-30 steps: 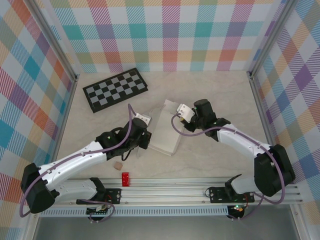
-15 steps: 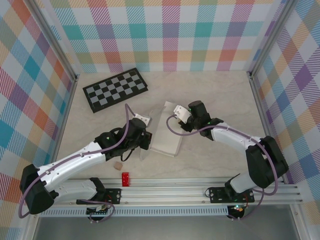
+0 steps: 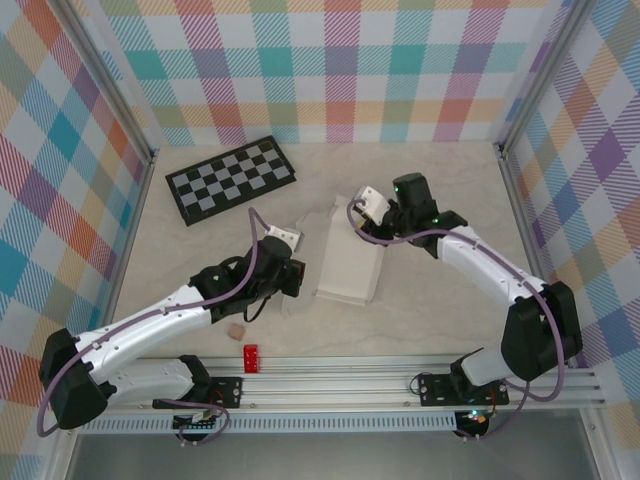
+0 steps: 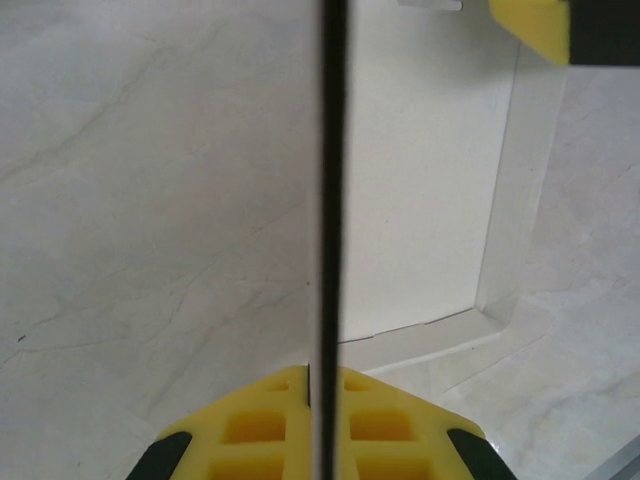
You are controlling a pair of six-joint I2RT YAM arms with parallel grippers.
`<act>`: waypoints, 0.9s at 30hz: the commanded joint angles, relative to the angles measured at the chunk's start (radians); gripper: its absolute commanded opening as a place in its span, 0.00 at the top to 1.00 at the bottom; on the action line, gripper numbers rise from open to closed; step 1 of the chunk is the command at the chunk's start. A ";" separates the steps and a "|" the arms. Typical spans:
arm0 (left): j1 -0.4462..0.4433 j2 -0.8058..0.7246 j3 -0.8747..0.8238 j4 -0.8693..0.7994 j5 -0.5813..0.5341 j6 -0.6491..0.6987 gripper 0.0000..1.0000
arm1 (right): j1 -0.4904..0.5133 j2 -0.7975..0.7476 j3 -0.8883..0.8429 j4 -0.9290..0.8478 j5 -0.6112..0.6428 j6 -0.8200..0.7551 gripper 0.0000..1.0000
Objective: Fold the paper box
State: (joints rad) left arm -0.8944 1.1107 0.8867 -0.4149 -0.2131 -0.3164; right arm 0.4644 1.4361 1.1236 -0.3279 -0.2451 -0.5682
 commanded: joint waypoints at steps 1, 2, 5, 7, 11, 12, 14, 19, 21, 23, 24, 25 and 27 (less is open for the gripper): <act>0.000 -0.021 -0.013 0.044 -0.003 0.034 1.00 | -0.001 -0.009 0.067 -0.157 -0.154 -0.077 0.65; 0.001 -0.020 -0.012 0.045 0.006 0.040 1.00 | -0.002 -0.012 0.068 -0.151 -0.173 -0.102 0.65; 0.003 -0.018 -0.014 0.046 0.023 0.051 1.00 | -0.003 -0.022 0.050 -0.091 -0.245 -0.164 0.66; 0.004 -0.019 -0.014 0.052 0.045 0.058 1.00 | -0.002 -0.005 0.048 -0.060 -0.255 -0.192 0.67; 0.004 -0.021 -0.020 0.069 0.102 0.066 1.00 | -0.002 0.045 0.025 0.020 -0.239 -0.265 0.67; 0.004 -0.020 -0.020 0.070 0.112 0.066 1.00 | -0.004 0.053 0.020 0.030 -0.245 -0.286 0.67; 0.005 -0.021 -0.020 0.067 0.129 0.072 1.00 | -0.005 0.075 0.021 0.051 -0.250 -0.327 0.66; 0.004 -0.026 -0.020 0.049 0.137 0.083 1.00 | -0.021 0.101 0.041 0.048 -0.262 -0.393 0.65; 0.003 -0.029 -0.019 0.042 0.141 0.088 1.00 | -0.031 0.104 0.051 0.036 -0.262 -0.401 0.64; 0.004 -0.029 -0.019 0.037 0.141 0.089 1.00 | -0.038 0.094 0.052 0.036 -0.266 -0.404 0.62; 0.005 -0.028 -0.020 0.035 0.138 0.091 1.00 | -0.038 0.088 0.050 0.036 -0.263 -0.407 0.61; 0.005 -0.026 -0.020 0.032 0.134 0.092 1.00 | -0.037 0.081 0.048 0.037 -0.257 -0.410 0.60; 0.003 -0.019 -0.019 0.030 0.132 0.097 1.00 | -0.038 0.078 0.044 0.035 -0.238 -0.423 0.59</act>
State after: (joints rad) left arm -0.8944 1.1076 0.8738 -0.3897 -0.0891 -0.2413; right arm 0.4305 1.5368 1.1576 -0.3065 -0.4572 -0.9386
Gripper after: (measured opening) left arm 0.053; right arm 0.399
